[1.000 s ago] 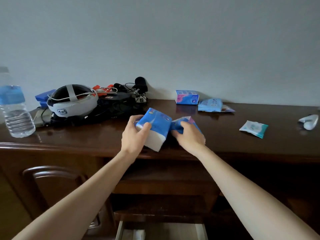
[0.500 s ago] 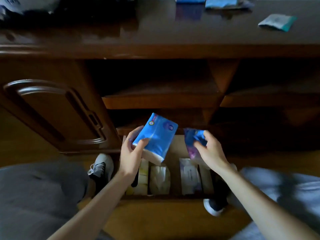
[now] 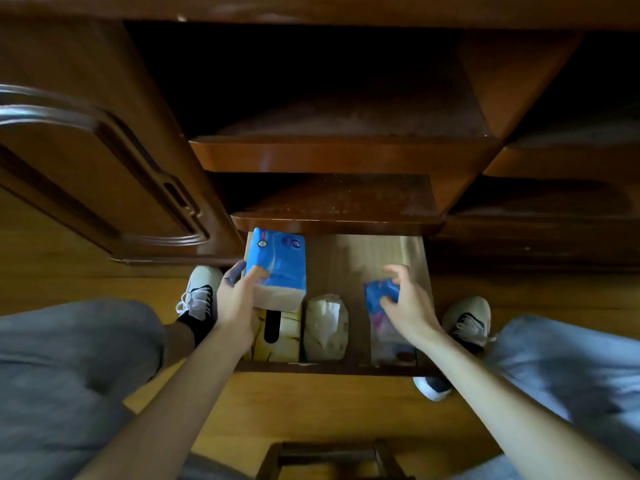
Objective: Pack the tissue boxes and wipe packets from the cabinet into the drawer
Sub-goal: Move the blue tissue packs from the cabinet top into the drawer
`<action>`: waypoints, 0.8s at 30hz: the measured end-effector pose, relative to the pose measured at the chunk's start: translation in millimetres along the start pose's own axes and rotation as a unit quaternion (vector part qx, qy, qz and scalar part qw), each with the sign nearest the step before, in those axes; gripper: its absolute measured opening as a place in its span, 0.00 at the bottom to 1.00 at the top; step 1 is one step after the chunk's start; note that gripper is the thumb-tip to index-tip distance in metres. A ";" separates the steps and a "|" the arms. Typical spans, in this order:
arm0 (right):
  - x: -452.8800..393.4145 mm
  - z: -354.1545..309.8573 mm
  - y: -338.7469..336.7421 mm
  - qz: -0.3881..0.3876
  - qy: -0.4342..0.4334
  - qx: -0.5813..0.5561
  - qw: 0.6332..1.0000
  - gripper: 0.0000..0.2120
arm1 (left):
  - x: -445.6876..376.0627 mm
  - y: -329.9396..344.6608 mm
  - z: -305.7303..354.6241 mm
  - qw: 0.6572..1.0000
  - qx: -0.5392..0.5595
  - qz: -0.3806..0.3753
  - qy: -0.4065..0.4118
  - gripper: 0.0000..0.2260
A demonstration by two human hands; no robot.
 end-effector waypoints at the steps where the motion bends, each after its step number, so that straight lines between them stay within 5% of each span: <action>1: -0.3 -7.9 9.7 -0.006 -0.007 -0.017 1.000 0.26 | -2.5 -1.9 0.3 1.000 0.012 0.005 0.002 0.34; 7: 12.8 -20.8 115.7 -0.231 0.023 -0.039 0.972 0.31 | -7.5 -20.0 -6.6 0.997 0.059 0.050 -0.012 0.33; 13: -15.8 7.5 107.7 -0.181 0.181 -0.098 0.962 0.15 | -10.3 -26.9 -14.9 0.997 0.045 0.054 -0.024 0.36; 16: -13.3 10.5 106.3 -0.248 0.250 -0.177 0.919 0.17 | -10.4 -21.2 -17.0 0.999 0.039 0.030 -0.022 0.35; 20: 15.3 7.1 132.6 -0.348 0.239 -0.116 0.899 0.13 | -11.0 -18.5 -20.0 0.999 0.039 0.028 -0.019 0.34; 22: 8.7 4.1 133.9 -0.292 0.146 -0.001 0.945 0.06 | -13.1 -19.2 -22.3 0.999 0.041 0.031 -0.019 0.31; 24: -8.4 0.7 116.4 -0.140 0.051 0.134 0.980 0.11 | -15.4 -20.6 -25.0 0.998 0.044 0.037 -0.021 0.29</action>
Point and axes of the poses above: each hand's wrist, its own x-axis away from the middle knuckle, its own y-axis out of the palm, z = x × y, the point moved 7 cm from there along -x, towards the middle knuckle, and after that the axes turned 7 degrees about y, right-handed, at the moved point
